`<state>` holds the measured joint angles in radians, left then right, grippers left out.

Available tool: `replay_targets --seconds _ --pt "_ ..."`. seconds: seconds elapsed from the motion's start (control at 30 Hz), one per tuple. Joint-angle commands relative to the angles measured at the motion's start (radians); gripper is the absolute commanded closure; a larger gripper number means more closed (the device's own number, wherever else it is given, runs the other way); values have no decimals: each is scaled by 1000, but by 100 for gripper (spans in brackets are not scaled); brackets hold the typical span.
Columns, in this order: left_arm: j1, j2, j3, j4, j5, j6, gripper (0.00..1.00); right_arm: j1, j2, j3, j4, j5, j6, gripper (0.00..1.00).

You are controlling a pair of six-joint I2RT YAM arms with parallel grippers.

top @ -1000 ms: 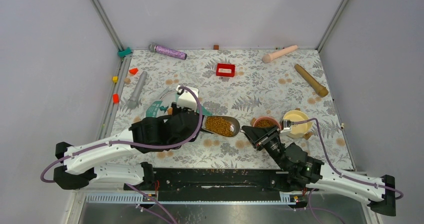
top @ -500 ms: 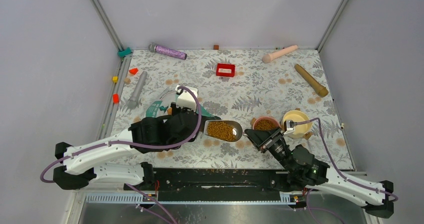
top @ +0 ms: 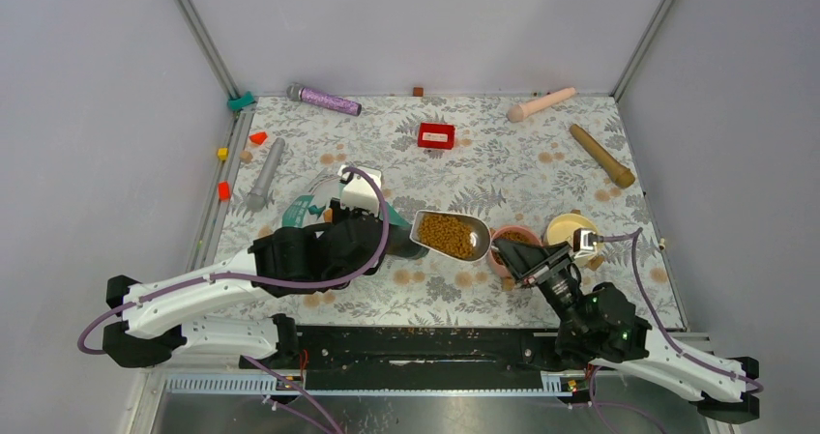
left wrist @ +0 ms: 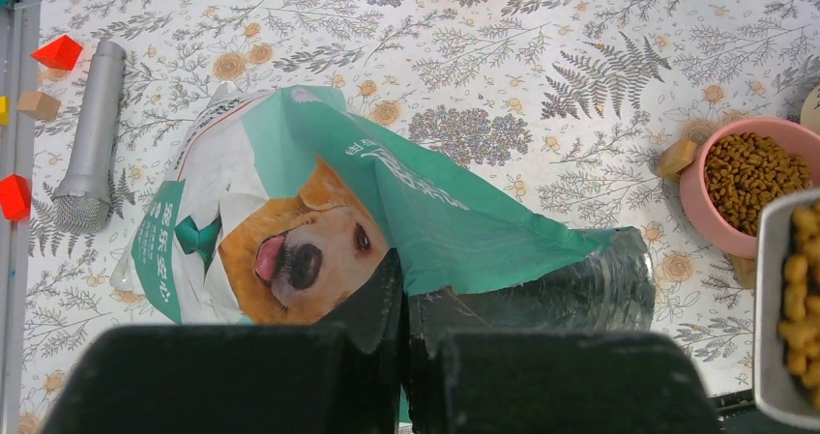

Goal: Serve the pet food

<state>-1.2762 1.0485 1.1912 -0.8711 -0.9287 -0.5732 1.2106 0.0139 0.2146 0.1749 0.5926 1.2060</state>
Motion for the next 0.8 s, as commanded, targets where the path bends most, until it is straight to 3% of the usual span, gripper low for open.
replay_targets --seconds 0.0,0.23,0.4,0.77 --pt "-8 -30 36 115 -73 -13 100 -6 -57 46 160 135 -100 100" --pt "-8 -29 36 115 -68 -13 100 -6 -29 36 337 248 -223 100" --pt "-8 -28 36 115 -64 -12 100 -6 -22 184 -3 454 -238 100" --pt "-8 -8 34 119 -62 -10 100 -6 -173 208 -282 706 -175 100"
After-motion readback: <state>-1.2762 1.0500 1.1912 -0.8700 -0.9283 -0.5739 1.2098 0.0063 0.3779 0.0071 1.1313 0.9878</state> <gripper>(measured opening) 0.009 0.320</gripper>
